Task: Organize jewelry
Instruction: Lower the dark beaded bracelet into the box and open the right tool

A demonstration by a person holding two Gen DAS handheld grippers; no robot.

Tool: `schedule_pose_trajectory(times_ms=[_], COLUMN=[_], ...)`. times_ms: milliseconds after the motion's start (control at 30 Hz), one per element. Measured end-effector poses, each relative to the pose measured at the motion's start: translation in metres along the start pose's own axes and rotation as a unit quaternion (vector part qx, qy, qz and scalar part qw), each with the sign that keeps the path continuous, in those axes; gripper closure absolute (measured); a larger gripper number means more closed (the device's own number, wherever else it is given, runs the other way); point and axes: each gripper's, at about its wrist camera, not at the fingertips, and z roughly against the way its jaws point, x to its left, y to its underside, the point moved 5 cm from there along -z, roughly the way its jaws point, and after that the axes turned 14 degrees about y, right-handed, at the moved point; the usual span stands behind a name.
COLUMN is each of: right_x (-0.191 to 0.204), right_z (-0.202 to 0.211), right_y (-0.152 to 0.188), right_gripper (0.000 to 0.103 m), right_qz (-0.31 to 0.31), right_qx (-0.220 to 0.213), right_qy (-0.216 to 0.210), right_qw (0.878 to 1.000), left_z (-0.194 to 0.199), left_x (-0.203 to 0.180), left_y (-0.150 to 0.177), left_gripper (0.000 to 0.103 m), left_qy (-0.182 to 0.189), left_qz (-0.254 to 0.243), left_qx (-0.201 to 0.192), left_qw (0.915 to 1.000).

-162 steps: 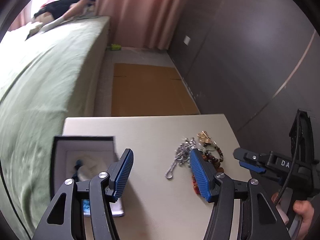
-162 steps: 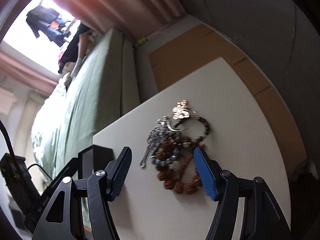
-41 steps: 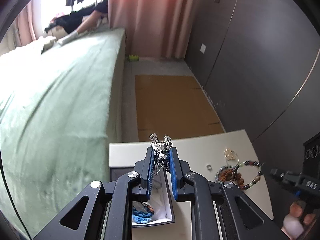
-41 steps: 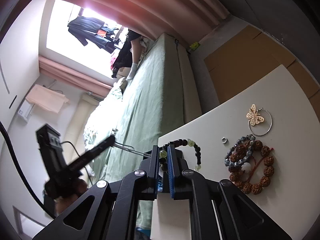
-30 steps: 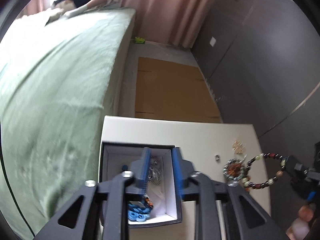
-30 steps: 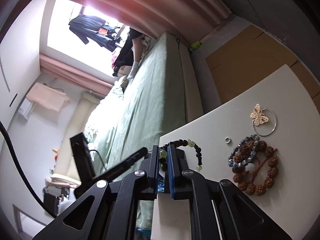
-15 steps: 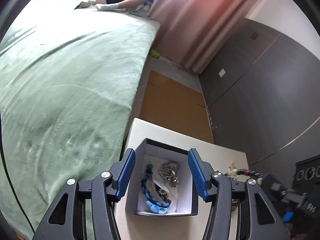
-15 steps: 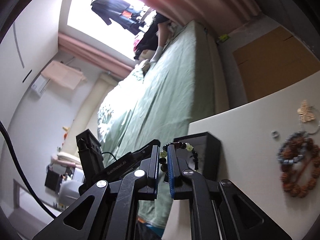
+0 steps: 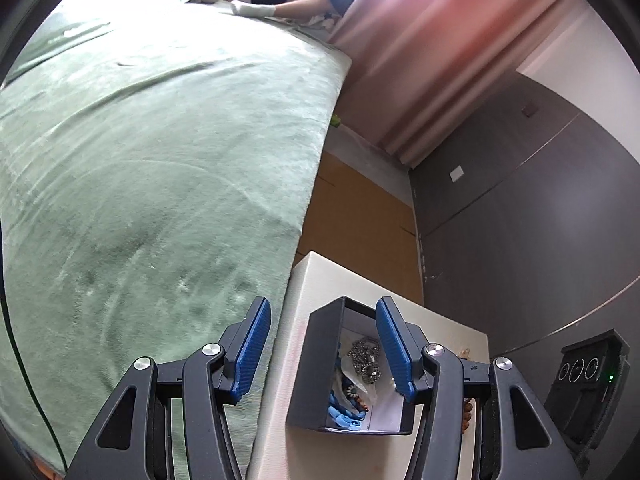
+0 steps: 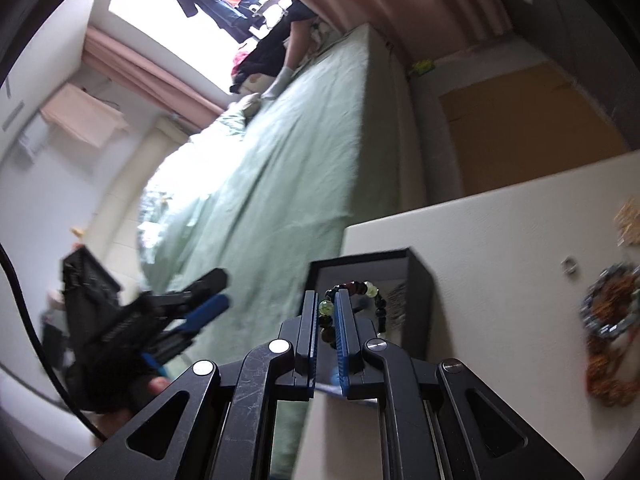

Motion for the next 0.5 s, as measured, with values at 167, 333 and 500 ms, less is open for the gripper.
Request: schedule_pose_trajectory(times_ms=[167, 333, 500], right_x=[0.006, -0.007, -0.030], right_z=[-0.006, 0.004, 0.028], right_y=[-0.002, -0.003, -0.008], right_gripper=[0.051, 0.051, 0.051], right_qz=[0.018, -0.006, -0.030], right_qx=[0.007, -0.001, -0.019], right_qy=[0.026, 0.018, 0.025], right_qw=[0.999, 1.000, 0.999], left_z=[0.005, 0.003, -0.006], left_x=[0.004, 0.001, -0.013], left_y=[-0.002, -0.001, 0.005], left_gripper=[0.047, 0.047, 0.047], left_qy=[-0.001, -0.003, 0.005], left_qz=[0.003, 0.000, -0.021], left_qx=[-0.005, -0.005, 0.003], left_qw=[1.0000, 1.0000, 0.9998])
